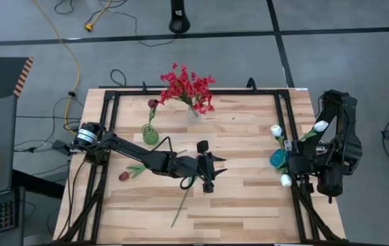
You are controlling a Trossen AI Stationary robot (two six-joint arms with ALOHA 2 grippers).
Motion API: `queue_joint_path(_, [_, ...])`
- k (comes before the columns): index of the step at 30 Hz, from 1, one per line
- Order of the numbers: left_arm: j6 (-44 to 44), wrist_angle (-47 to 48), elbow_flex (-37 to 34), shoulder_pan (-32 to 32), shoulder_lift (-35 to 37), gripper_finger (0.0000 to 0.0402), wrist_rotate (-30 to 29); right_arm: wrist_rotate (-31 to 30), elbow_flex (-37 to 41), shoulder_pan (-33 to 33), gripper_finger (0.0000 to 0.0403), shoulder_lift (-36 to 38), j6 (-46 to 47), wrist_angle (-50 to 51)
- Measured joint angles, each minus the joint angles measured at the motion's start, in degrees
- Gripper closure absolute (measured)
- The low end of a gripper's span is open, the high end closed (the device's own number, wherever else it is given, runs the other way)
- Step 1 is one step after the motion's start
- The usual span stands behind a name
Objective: Sort flowers into vase by color
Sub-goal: Put the white tulip into the blue vase
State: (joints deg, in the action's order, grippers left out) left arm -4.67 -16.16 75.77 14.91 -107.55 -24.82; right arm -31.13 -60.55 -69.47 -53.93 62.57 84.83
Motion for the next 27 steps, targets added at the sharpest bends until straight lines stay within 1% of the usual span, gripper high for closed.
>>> queue_joint_path(3, [0.0,0.0,0.0,0.0,0.0,0.0261,0.0,1.2,0.0,0.0,0.0251,0.0,0.0,0.1])
queue_joint_path(7, [0.0,0.0,0.0,0.0,0.0,0.0261,0.0,1.4,0.0,0.0,0.0260,0.0,-0.2,0.6])
queue_joint_path(12, [0.3,0.0,0.0,0.0,0.0,0.0261,0.0,1.5,-2.6,0.0,0.0268,-0.1,-1.5,1.7])
queue_joint_path(20, [0.9,0.0,0.0,0.0,0.0,0.0261,0.0,1.5,-6.3,0.0,0.0269,0.0,-1.5,1.9])
queue_joint_path(27, [0.9,0.0,0.0,0.0,0.0,0.0261,0.0,1.5,-6.4,0.0,0.0269,0.0,-1.5,1.3])
